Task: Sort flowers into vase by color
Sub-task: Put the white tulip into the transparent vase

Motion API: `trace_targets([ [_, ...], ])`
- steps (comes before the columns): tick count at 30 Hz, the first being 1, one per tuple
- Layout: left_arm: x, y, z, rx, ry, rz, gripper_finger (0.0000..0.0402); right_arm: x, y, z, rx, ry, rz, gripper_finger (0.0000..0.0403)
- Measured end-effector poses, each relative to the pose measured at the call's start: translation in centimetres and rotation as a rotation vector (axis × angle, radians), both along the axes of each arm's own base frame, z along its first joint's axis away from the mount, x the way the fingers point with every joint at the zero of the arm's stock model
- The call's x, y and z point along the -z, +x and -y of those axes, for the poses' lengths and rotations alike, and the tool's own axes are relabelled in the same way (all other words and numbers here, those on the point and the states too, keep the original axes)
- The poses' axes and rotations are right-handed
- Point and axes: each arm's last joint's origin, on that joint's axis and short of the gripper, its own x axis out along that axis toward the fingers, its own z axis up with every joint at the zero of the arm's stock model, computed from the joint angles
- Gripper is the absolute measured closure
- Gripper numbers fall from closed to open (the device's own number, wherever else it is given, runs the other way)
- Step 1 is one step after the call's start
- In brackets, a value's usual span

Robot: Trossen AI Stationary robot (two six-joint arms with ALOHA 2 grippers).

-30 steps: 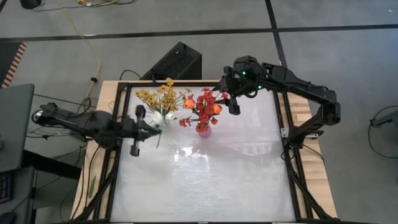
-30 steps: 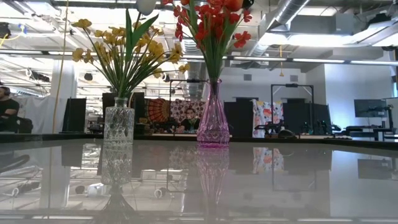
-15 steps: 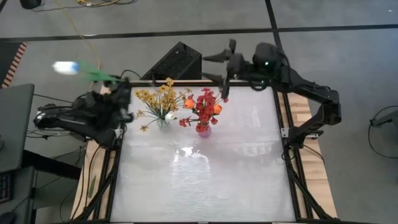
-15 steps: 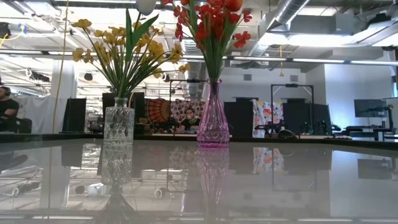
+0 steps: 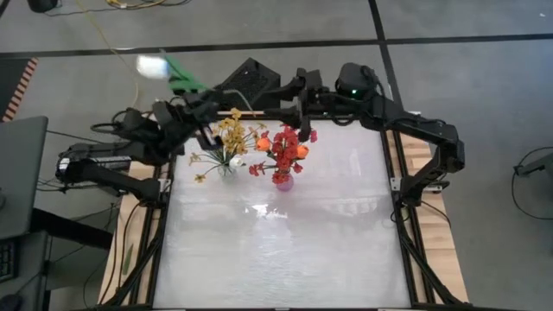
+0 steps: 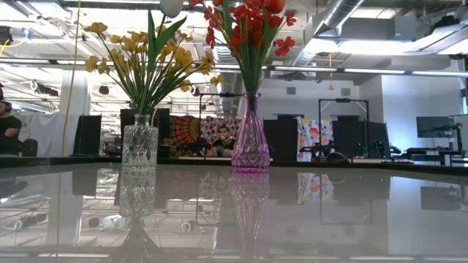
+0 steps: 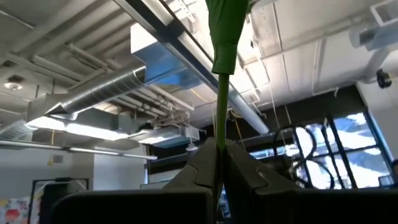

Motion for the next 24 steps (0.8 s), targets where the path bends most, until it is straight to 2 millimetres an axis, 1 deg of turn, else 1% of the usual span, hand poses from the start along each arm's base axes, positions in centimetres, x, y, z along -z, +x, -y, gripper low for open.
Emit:
trace_targets([
  [2,-0.3,0.2,-0.2,0.020,0.003,0.007,0.0402,0.2,0.3,0.2,0.002,0.010,-0.003,0.0138],
  [5,0.1,0.8,-0.5,0.055,-0.001,-0.017,0.0402,0.5,0.4,0.3,0.005,0.026,-0.029,0.0138],
  [11,0.3,1.2,-0.7,0.081,-0.006,-0.010,0.0402,2.1,2.2,0.6,-0.005,0.040,-0.079,0.0138],
  [15,0.7,1.8,-0.7,0.081,-0.011,-0.043,0.0402,3.2,3.2,0.9,-0.053,0.062,-0.114,0.0138],
  [18,0.8,1.9,-0.8,0.080,-0.014,-0.054,0.0402,3.7,3.5,0.9,-0.071,0.070,-0.144,0.0138],
  [21,0.8,1.9,-0.8,0.083,-0.016,-0.053,0.0402,3.6,3.5,1.0,-0.070,0.051,-0.132,0.0140],
  [24,0.8,1.9,-0.8,0.103,-0.037,-0.046,0.0402,3.7,3.5,1.2,-0.062,0.033,-0.137,0.0158],
])
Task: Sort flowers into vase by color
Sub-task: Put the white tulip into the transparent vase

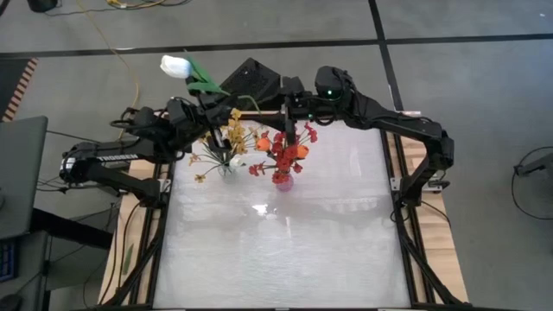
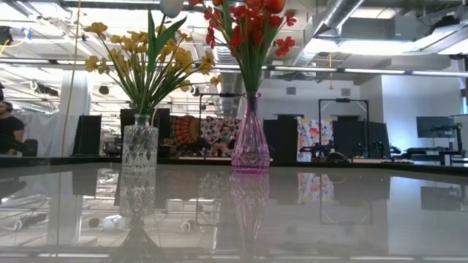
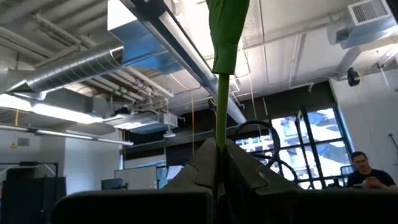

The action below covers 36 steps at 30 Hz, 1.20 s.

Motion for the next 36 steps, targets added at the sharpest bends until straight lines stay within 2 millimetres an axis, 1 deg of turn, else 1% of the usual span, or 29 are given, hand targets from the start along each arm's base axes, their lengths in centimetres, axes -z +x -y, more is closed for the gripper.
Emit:
trace_targets([
  [4,0.2,0.2,0.0,0.017,-0.024,-0.025,0.0402,0.1,0.0,0.1,0.002,-0.041,-0.005,0.0213],
  [9,0.6,0.5,-0.1,0.036,-0.059,-0.060,0.0402,0.4,-0.1,0.4,0.008,-0.071,-0.031,0.0308],
  [12,0.6,0.4,-0.1,0.033,-0.098,-0.048,0.0402,0.7,-0.1,0.4,0.007,-0.113,-0.058,0.0368],
  [13,0.6,0.4,-0.2,0.033,-0.116,-0.044,0.0401,0.7,-0.1,0.3,0.004,-0.134,-0.065,0.0378],
  [17,0.5,0.0,-0.4,0.021,-0.175,-0.033,0.0402,1.1,-0.1,-0.4,-0.021,-0.215,-0.102,0.0377],
  [24,0.1,-1.4,-0.6,-0.024,-0.224,-0.046,0.0401,1.3,0.1,-1.9,-0.048,-0.339,-0.124,0.0377],
  [31,0.5,-1.5,-0.7,-0.028,-0.275,-0.100,0.0401,1.6,0.4,-3.0,-0.083,-0.462,-0.125,0.0377],
  [34,0.5,-1.5,-0.8,-0.028,-0.288,-0.095,0.0401,1.6,0.4,-3.3,-0.097,-0.529,-0.115,0.0377],
  [36,0.5,-1.6,-0.8,-0.028,-0.290,-0.092,0.0401,1.6,0.5,-3.3,-0.084,-0.544,-0.119,0.0377],
])
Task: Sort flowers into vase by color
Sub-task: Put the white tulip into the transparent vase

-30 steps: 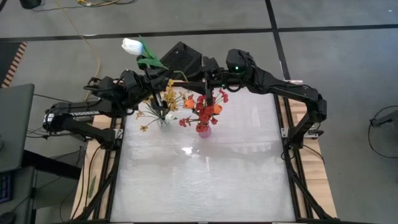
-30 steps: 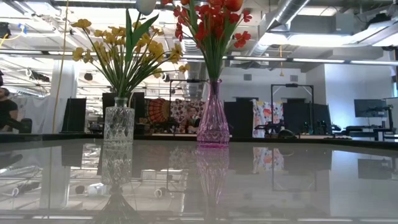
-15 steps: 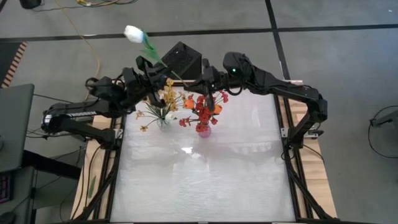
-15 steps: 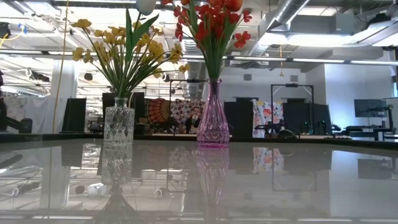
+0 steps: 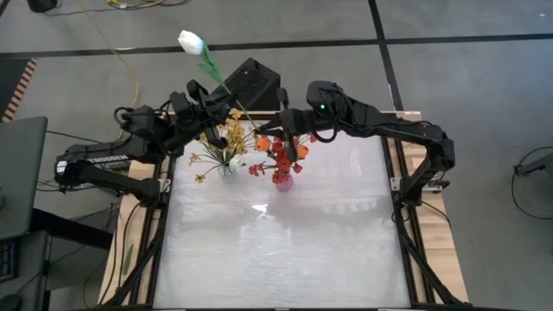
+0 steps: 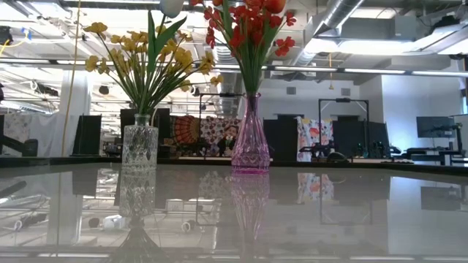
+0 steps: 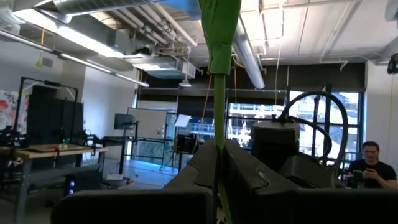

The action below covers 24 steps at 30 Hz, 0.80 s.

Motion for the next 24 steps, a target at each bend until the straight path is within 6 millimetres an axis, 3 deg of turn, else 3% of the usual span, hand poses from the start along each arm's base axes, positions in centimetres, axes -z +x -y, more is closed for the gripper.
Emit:
trace_targets([
  [3,-0.1,-0.2,0.0,0.002,0.003,0.006,0.0401,-0.1,0.0,0.2,0.062,-0.011,0.005,0.0358],
  [9,-0.5,-0.5,0.0,0.007,-0.002,0.037,0.0401,0.2,-0.3,1.2,0.132,0.069,-0.031,0.0276],
  [17,-0.3,-0.3,0.1,0.023,0.003,0.015,0.0401,-0.6,-1.8,3.6,0.046,0.348,-0.082,0.0153],
  [24,0.6,1.2,0.0,0.066,0.006,-0.034,0.0401,-1.9,-2.7,5.4,-0.023,0.481,-0.038,0.0107],
])
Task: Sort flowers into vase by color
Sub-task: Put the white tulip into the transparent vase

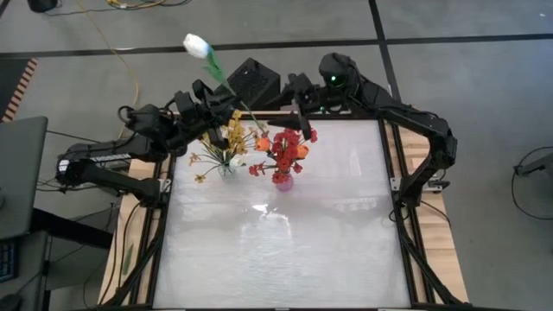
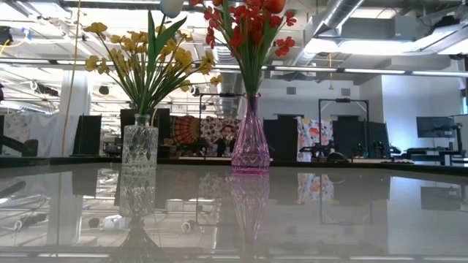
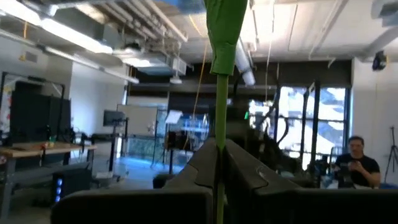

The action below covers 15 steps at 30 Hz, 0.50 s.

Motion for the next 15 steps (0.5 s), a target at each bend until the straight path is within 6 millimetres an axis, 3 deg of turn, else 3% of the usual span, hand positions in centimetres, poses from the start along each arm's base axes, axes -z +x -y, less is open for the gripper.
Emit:
trace_targets([
  [5,0.7,1.2,-0.2,0.004,-0.013,-0.017,0.0401,-0.4,0.2,-0.5,-0.027,0.011,0.037,0.0104],
  [15,0.4,1.5,-0.2,0.038,-0.013,0.056,0.0401,-0.4,0.5,-0.9,0.056,-0.041,0.042,0.0104],
])
